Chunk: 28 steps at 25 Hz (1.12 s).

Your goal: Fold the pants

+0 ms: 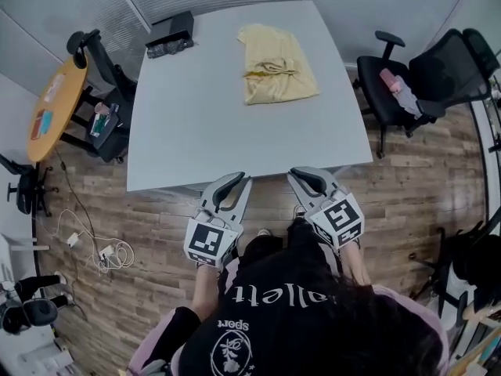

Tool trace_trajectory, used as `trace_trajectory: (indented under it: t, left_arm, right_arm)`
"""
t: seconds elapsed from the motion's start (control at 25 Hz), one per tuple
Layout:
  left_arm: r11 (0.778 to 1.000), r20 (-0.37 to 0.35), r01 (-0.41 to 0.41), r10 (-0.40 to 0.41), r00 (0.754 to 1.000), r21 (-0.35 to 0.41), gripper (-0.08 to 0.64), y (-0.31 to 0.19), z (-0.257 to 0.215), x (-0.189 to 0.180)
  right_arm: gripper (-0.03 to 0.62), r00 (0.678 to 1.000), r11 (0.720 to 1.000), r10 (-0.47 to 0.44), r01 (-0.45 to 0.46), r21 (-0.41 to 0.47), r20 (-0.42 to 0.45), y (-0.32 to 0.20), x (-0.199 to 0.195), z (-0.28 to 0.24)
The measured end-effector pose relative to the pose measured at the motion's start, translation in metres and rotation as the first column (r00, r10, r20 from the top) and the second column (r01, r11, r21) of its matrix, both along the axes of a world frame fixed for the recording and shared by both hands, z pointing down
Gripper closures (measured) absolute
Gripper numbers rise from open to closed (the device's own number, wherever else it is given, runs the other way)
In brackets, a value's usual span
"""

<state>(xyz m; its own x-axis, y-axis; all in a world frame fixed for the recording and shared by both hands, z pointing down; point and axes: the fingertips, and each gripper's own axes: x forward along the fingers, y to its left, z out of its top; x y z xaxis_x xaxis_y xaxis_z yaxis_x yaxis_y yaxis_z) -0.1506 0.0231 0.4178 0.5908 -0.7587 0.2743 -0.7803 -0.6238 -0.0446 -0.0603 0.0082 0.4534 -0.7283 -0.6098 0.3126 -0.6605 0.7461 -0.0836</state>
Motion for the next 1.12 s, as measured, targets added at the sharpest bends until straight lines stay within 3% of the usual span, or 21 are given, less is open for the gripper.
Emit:
trace_trajectory:
  t: [0.44, 1.12]
  left_arm:
    - [0.998, -0.035, -0.054, 0.055, 0.998, 0.018, 0.499, 0.033, -0.005, -0.018]
    - [0.996, -0.032, -0.081, 0.082, 0.996, 0.047, 0.499, 0.042, -0.012, -0.016]
  right_arm:
    - [0.563, 0.999, 0.999, 0.038, -0.038, 0.013, -0.014, 0.039, -0.024, -0.005]
    - [0.563, 0.998, 0.998, 0.049, -0.048, 0.034, -0.030, 0.047, -0.029, -0.009]
